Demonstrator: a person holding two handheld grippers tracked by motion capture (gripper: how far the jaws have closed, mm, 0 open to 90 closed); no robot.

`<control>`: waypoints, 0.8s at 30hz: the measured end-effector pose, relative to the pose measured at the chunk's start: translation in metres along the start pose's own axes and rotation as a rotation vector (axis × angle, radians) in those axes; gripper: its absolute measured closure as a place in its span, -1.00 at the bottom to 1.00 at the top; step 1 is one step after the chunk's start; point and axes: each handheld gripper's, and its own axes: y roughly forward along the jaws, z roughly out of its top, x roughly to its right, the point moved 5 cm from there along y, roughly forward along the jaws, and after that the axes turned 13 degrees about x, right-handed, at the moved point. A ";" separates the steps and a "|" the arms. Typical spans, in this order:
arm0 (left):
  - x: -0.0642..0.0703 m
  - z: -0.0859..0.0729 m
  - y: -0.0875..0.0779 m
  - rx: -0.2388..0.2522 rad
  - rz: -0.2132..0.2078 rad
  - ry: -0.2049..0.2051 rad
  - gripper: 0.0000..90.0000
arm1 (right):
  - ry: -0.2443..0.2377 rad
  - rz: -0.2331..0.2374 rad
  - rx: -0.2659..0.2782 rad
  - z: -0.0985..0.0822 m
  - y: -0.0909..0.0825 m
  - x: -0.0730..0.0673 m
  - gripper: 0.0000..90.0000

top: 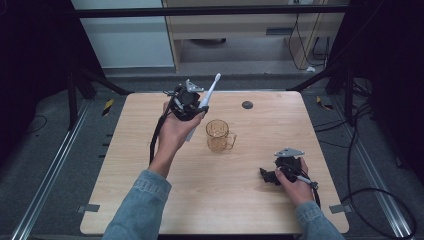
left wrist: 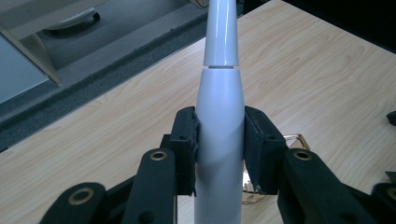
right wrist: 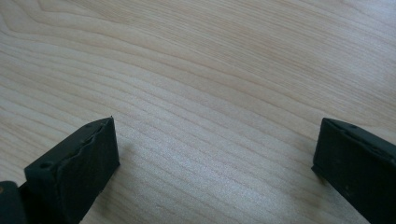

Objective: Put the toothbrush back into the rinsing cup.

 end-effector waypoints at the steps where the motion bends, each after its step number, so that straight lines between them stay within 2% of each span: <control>1: 0.001 0.000 0.001 0.003 0.002 -0.003 0.48 | -0.001 0.000 0.000 0.000 0.000 0.000 -0.99; 3: 0.002 0.001 0.003 0.005 0.000 -0.002 0.48 | -0.011 -0.003 0.002 0.000 0.000 0.001 -0.99; 7: 0.004 0.003 0.003 0.013 0.007 0.004 0.48 | -0.002 0.000 0.001 0.000 0.000 0.000 -0.99; 19: 0.013 0.008 0.007 0.051 0.029 0.044 0.48 | -0.002 -0.001 0.001 0.000 0.000 0.000 -0.99; 20: 0.013 0.010 0.007 0.058 0.036 0.062 0.48 | -0.002 0.000 0.000 0.000 0.000 0.000 -0.99; 24: 0.014 0.013 0.008 0.062 0.042 0.063 0.48 | -0.001 -0.001 0.001 0.000 0.000 0.000 -0.99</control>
